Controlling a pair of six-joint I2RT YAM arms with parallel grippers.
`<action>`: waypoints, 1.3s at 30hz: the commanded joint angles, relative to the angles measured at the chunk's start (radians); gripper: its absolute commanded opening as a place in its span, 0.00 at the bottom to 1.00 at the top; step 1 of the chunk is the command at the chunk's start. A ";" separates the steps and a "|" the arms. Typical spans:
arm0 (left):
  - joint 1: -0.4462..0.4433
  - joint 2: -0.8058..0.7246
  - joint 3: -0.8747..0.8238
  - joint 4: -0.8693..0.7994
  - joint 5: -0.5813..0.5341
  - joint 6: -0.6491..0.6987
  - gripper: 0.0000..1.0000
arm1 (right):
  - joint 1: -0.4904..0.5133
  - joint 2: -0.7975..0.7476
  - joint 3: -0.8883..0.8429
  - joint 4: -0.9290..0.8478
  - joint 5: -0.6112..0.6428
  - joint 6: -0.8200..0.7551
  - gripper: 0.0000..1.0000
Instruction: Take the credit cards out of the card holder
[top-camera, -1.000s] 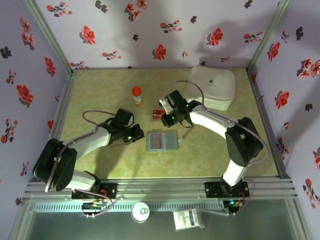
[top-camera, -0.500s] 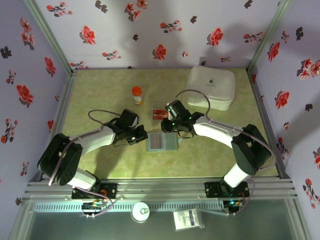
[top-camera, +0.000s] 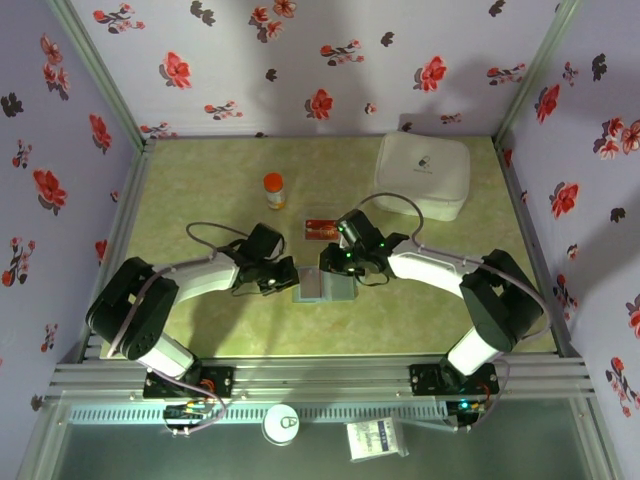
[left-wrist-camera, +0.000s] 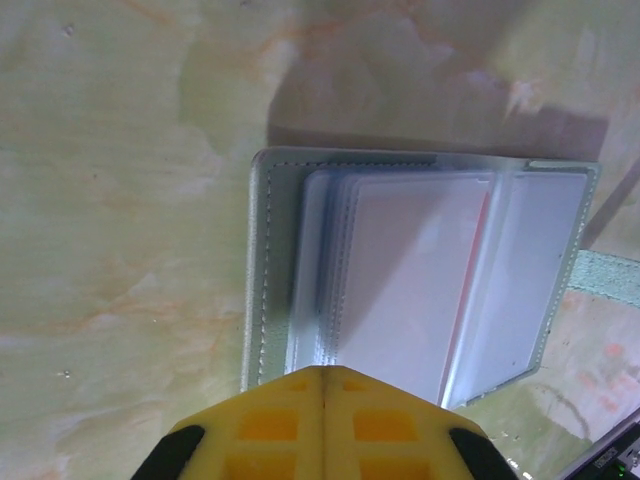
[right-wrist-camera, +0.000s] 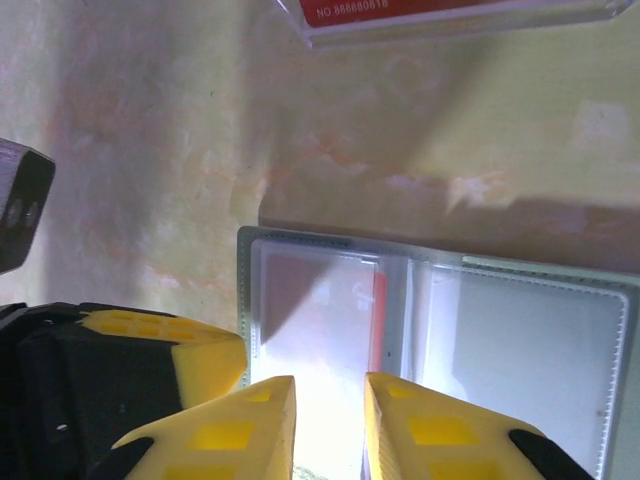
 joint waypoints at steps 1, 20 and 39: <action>-0.007 0.016 -0.015 -0.008 -0.022 -0.011 0.00 | 0.010 0.020 -0.011 0.059 -0.051 0.042 0.27; -0.008 0.013 -0.027 -0.030 -0.049 -0.012 0.00 | 0.047 0.127 0.021 0.088 -0.102 0.077 0.31; -0.008 0.027 -0.027 -0.034 -0.050 -0.009 0.00 | 0.063 0.159 0.023 0.050 -0.077 0.076 0.29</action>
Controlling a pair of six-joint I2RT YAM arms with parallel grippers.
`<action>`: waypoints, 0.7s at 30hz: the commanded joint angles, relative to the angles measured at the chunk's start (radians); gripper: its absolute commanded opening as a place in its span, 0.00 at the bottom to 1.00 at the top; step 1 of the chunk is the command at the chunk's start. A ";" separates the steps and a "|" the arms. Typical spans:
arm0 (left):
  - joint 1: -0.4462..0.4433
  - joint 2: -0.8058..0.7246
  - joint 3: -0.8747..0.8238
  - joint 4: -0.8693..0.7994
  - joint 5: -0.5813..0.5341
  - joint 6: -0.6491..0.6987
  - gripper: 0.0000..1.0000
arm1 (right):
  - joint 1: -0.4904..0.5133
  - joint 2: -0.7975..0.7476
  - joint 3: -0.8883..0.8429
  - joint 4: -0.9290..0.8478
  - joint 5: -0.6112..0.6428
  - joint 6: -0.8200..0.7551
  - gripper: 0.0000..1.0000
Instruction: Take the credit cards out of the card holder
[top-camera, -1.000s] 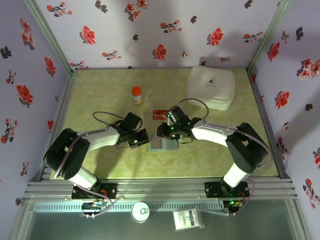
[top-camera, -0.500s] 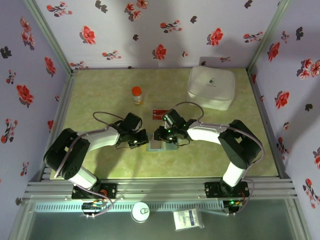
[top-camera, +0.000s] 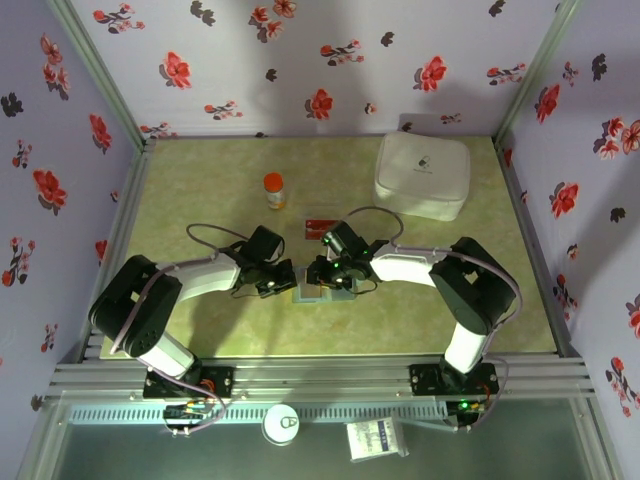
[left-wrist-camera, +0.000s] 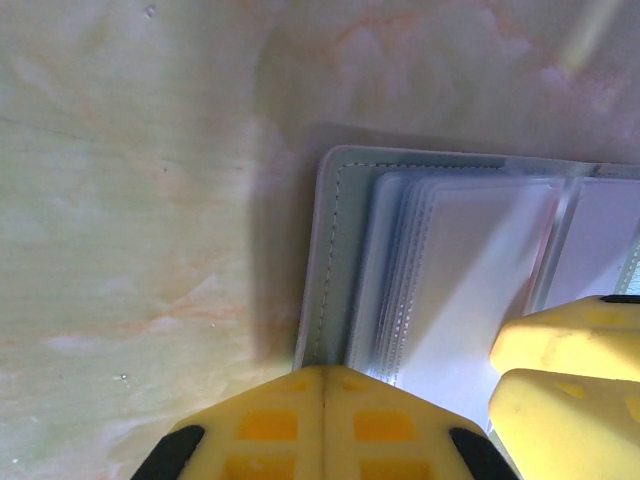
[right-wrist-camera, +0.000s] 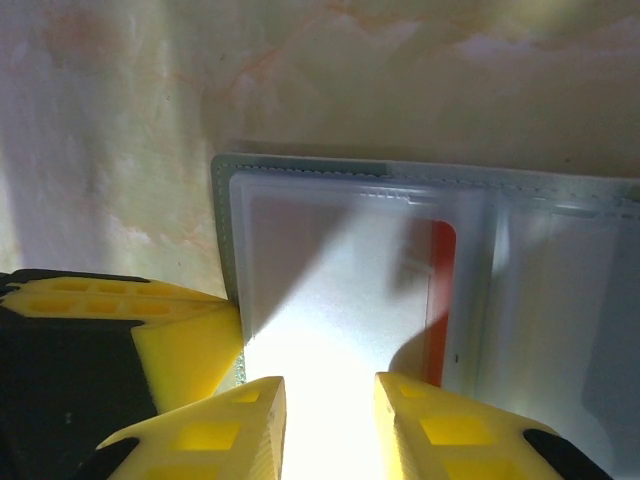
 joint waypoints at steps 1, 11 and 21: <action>-0.007 0.010 -0.019 -0.023 -0.018 -0.009 0.00 | 0.007 0.001 0.019 -0.044 0.031 0.001 0.29; -0.007 0.016 -0.016 -0.026 -0.016 -0.005 0.00 | 0.006 -0.047 0.001 -0.097 0.087 -0.020 0.29; -0.007 -0.009 -0.011 -0.047 -0.030 0.003 0.00 | -0.002 -0.050 -0.024 -0.085 0.096 -0.018 0.29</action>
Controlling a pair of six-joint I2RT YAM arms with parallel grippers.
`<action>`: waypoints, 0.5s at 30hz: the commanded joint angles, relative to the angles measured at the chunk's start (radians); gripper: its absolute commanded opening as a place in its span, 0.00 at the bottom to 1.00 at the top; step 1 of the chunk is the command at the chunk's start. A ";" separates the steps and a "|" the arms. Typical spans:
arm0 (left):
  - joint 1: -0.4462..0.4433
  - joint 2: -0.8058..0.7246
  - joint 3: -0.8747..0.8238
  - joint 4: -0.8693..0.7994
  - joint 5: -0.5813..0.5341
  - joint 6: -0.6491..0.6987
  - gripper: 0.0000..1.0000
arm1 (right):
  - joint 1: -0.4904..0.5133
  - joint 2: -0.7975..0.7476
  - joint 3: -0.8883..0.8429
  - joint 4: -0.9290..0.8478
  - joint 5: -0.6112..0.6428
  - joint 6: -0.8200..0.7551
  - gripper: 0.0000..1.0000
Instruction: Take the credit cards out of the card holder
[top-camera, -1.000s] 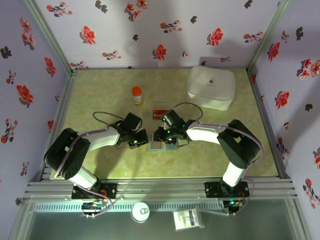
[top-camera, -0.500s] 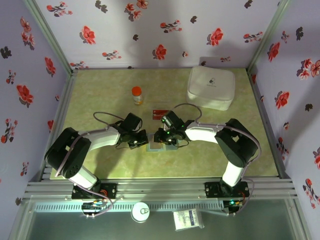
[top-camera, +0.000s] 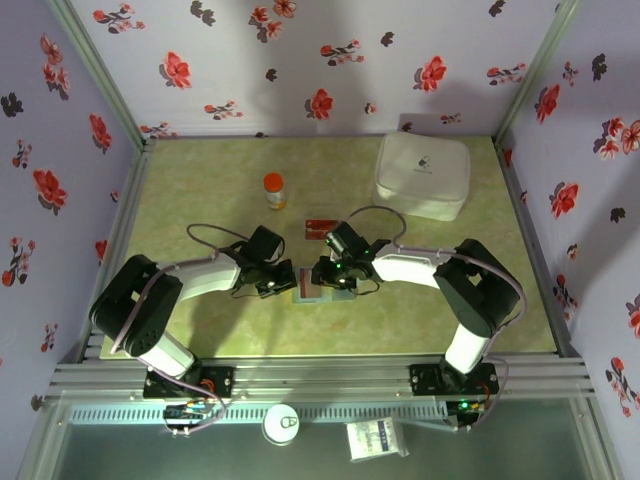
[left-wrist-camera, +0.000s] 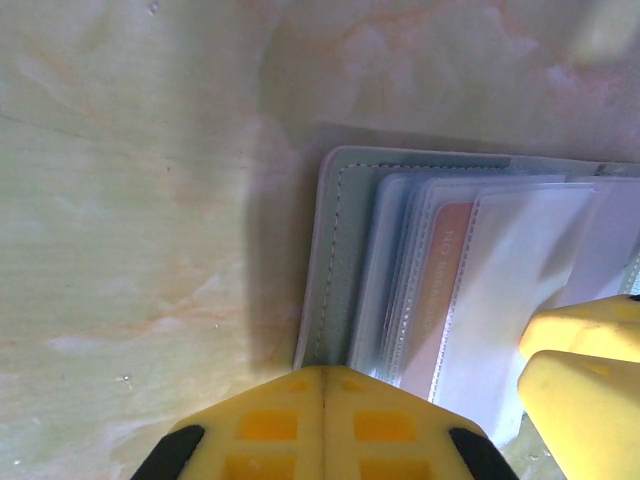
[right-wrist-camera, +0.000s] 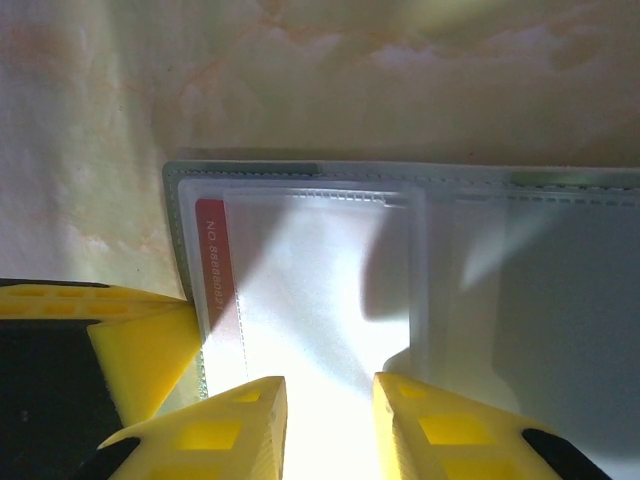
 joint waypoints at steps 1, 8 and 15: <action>-0.007 -0.013 -0.006 -0.050 -0.029 0.004 0.00 | -0.002 -0.028 -0.025 -0.017 0.032 -0.012 0.29; -0.007 -0.043 0.013 -0.075 -0.035 0.002 0.00 | -0.016 -0.038 -0.056 0.026 0.017 0.004 0.28; -0.008 -0.087 0.030 -0.073 -0.028 -0.020 0.03 | -0.031 -0.046 -0.097 0.089 -0.009 0.028 0.27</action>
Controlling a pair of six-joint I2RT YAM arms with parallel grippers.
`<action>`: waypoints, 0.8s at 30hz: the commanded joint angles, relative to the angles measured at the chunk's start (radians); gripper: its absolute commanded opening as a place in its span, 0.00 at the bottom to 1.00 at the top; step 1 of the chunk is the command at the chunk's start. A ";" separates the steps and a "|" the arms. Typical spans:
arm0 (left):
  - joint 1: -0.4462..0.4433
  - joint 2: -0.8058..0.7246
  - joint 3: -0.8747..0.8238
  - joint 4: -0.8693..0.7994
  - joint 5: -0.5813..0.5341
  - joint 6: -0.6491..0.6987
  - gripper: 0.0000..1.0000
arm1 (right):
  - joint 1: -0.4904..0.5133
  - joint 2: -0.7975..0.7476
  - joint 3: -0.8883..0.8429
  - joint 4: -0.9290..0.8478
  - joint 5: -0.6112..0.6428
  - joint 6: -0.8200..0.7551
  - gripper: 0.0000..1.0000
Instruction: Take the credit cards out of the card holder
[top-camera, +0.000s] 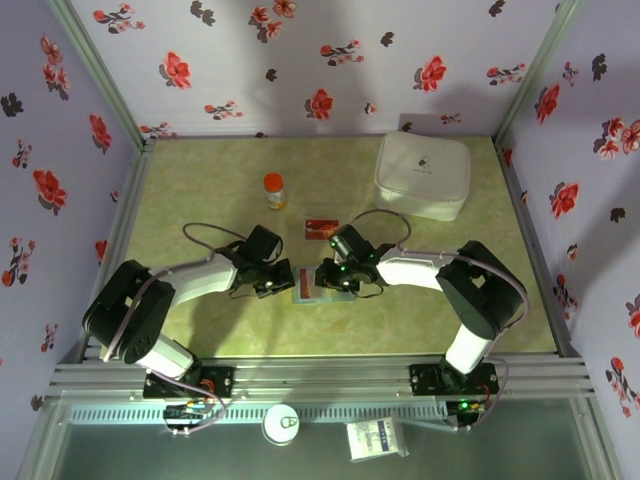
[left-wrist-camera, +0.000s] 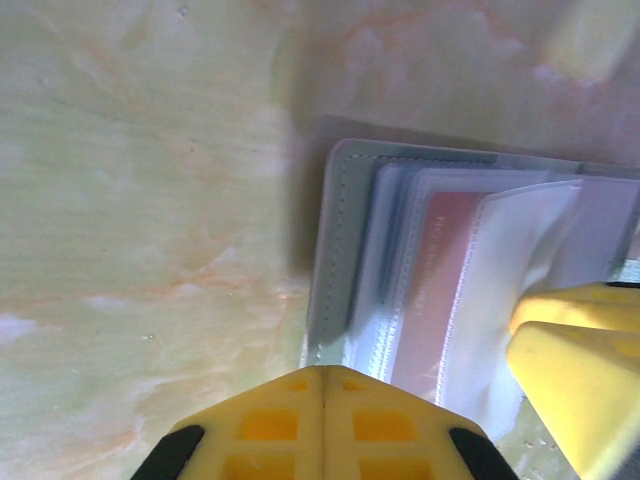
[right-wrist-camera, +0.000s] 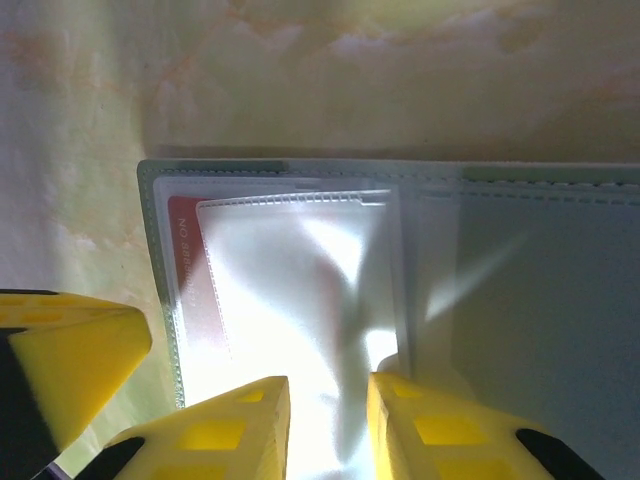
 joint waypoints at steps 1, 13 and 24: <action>-0.009 -0.043 0.030 -0.023 -0.009 -0.021 0.03 | -0.014 -0.025 -0.036 0.034 -0.005 0.025 0.27; -0.030 -0.008 0.043 0.097 0.064 -0.088 0.20 | -0.057 -0.024 -0.120 0.188 -0.078 0.087 0.23; -0.058 0.095 0.083 0.159 0.091 -0.114 0.25 | -0.080 -0.027 -0.165 0.260 -0.109 0.116 0.21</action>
